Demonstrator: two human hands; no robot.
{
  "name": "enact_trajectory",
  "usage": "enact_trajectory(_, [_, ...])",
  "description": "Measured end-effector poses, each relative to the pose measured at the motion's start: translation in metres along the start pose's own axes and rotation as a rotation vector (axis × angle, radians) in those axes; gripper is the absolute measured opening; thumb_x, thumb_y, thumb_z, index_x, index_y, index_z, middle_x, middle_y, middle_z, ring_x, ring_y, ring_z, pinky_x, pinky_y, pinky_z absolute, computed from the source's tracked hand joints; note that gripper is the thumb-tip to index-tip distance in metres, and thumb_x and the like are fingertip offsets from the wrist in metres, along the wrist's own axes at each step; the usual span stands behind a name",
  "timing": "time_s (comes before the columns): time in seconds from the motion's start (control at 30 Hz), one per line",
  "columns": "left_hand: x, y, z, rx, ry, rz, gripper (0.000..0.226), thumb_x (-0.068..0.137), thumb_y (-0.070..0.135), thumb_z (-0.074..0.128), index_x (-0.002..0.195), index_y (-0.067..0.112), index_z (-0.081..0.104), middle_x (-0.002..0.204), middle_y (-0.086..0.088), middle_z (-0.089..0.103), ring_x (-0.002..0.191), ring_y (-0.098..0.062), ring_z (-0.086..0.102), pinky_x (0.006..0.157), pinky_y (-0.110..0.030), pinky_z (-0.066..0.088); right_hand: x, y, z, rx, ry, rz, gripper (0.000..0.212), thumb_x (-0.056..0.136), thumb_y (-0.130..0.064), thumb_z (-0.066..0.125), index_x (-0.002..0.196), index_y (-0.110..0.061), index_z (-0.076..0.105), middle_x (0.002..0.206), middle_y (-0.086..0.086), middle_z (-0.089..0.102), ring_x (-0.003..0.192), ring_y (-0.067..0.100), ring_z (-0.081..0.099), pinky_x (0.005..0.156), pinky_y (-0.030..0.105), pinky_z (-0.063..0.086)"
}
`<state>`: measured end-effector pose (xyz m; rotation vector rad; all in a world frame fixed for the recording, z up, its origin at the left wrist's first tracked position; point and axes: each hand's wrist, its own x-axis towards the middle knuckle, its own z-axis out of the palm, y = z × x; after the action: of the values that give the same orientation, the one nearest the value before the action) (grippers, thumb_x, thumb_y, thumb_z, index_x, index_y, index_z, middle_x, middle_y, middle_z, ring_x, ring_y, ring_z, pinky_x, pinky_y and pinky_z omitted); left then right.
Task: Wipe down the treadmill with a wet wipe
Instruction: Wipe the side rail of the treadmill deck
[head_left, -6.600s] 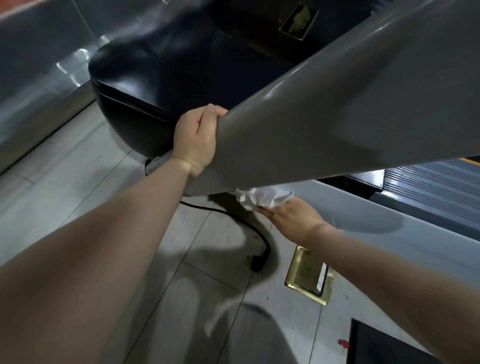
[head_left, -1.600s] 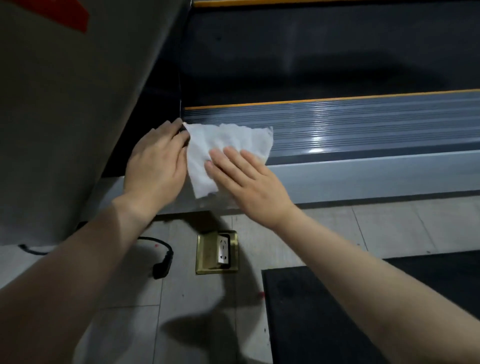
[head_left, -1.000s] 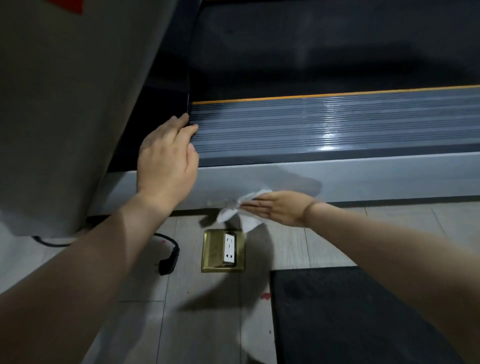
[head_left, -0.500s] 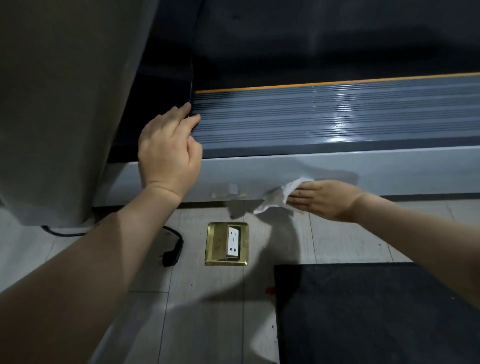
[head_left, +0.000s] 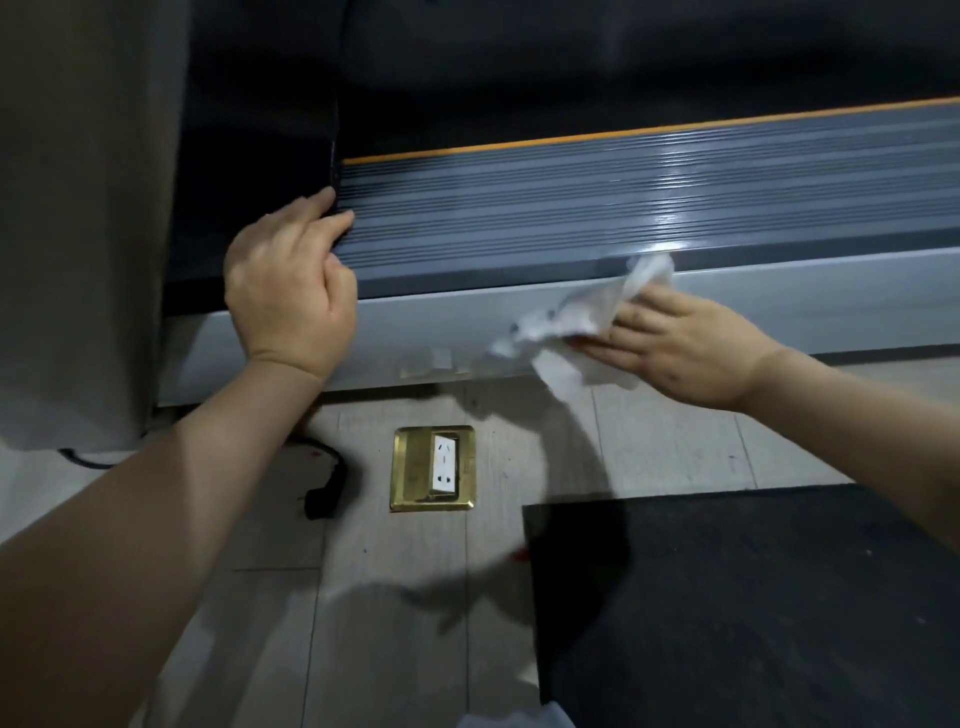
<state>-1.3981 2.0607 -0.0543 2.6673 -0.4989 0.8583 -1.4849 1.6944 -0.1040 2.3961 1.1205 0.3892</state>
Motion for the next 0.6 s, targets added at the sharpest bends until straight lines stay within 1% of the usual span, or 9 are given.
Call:
enact_trajectory(0.07, [0.0, 0.003, -0.002, 0.008, -0.03, -0.039, 0.044, 0.084, 0.01, 0.046, 0.121, 0.015, 0.069, 0.137, -0.001, 0.061, 0.125, -0.024, 0.055, 0.106, -0.039, 0.037, -0.002, -0.005, -0.008, -0.061, 0.053, 0.148, 0.057, 0.097, -0.012, 0.022, 0.153, -0.008, 0.026, 0.159, 0.009, 0.025, 0.146, 0.03, 0.021, 0.122, 0.045, 0.003])
enact_trajectory(0.13, [0.0, 0.006, -0.005, 0.026, -0.065, -0.056, 0.044, 0.085, 0.011, 0.044, 0.123, 0.016, 0.067, 0.139, 0.0, 0.059, 0.128, -0.024, 0.053, 0.106, -0.039, 0.036, -0.011, -0.015, 0.006, -0.105, -0.023, 0.064, 0.057, 0.095, -0.012, 0.024, 0.152, -0.007, 0.026, 0.161, 0.006, 0.017, 0.148, 0.025, 0.015, 0.122, 0.043, -0.002])
enact_trajectory(0.2, [0.001, 0.006, -0.007, 0.043, -0.125, -0.047, 0.045, 0.087, 0.015, 0.042, 0.126, 0.018, 0.064, 0.143, 0.001, 0.055, 0.13, -0.025, 0.049, 0.107, -0.042, 0.034, -0.021, -0.021, 0.017, -0.145, -0.217, -0.13, 0.053, 0.089, -0.02, 0.048, 0.139, -0.004, 0.05, 0.151, 0.003, 0.03, 0.139, 0.022, 0.037, 0.121, 0.041, -0.005])
enact_trajectory(0.27, [0.001, 0.003, -0.009, 0.06, -0.162, -0.048, 0.046, 0.089, 0.019, 0.038, 0.128, 0.019, 0.062, 0.145, 0.001, 0.053, 0.13, -0.028, 0.047, 0.108, -0.045, 0.033, -0.03, -0.017, 0.026, -0.199, -0.16, -0.221, 0.047, 0.081, -0.023, 0.062, 0.124, -0.005, 0.064, 0.138, 0.001, 0.046, 0.123, 0.021, 0.058, 0.12, 0.039, -0.004])
enact_trajectory(0.33, [0.002, 0.004, -0.009, 0.074, -0.157, -0.06, 0.046, 0.088, 0.019, 0.037, 0.127, 0.019, 0.062, 0.144, 0.001, 0.053, 0.128, -0.03, 0.047, 0.106, -0.046, 0.034, -0.032, -0.008, 0.023, -0.125, -0.058, -0.164, 0.048, 0.087, -0.02, 0.04, 0.131, -0.005, 0.053, 0.135, 0.007, 0.057, 0.123, 0.024, 0.058, 0.121, 0.036, -0.009])
enact_trajectory(0.4, [0.004, 0.01, -0.01, 0.08, -0.153, -0.086, 0.047, 0.086, 0.017, 0.038, 0.125, 0.018, 0.063, 0.143, 0.0, 0.054, 0.127, -0.032, 0.047, 0.104, -0.048, 0.034, -0.035, 0.002, 0.018, -0.007, -0.015, -0.039, 0.054, 0.09, -0.016, 0.028, 0.143, -0.006, 0.036, 0.145, 0.009, 0.049, 0.136, 0.026, 0.044, 0.122, 0.037, -0.006])
enact_trajectory(0.5, [0.008, 0.018, -0.014, 0.09, -0.191, -0.147, 0.048, 0.084, 0.015, 0.037, 0.126, 0.017, 0.061, 0.144, -0.002, 0.052, 0.13, -0.032, 0.044, 0.107, -0.052, 0.032, -0.044, 0.005, 0.007, -0.018, 0.057, 0.204, 0.064, 0.091, -0.008, 0.029, 0.155, -0.012, 0.019, 0.161, 0.004, 0.021, 0.148, 0.025, 0.017, 0.122, 0.044, 0.001])
enact_trajectory(0.57, [0.008, 0.026, -0.016, 0.054, -0.227, -0.185, 0.048, 0.086, 0.016, 0.037, 0.129, 0.015, 0.057, 0.146, -0.005, 0.048, 0.134, -0.031, 0.038, 0.111, -0.052, 0.027, -0.051, -0.018, 0.019, 0.002, 0.038, 0.232, 0.065, 0.09, -0.008, 0.031, 0.154, -0.012, 0.02, 0.161, 0.004, 0.02, 0.148, 0.024, 0.017, 0.122, 0.044, 0.004])
enact_trajectory(0.6, [0.008, 0.032, -0.015, 0.024, -0.241, -0.178, 0.048, 0.087, 0.018, 0.037, 0.131, 0.014, 0.055, 0.147, -0.007, 0.047, 0.135, -0.031, 0.038, 0.112, -0.05, 0.026, -0.055, -0.031, 0.029, 0.03, -0.024, 0.204, 0.062, 0.09, -0.011, 0.03, 0.152, -0.011, 0.025, 0.158, 0.006, 0.029, 0.146, 0.025, 0.024, 0.121, 0.045, 0.006])
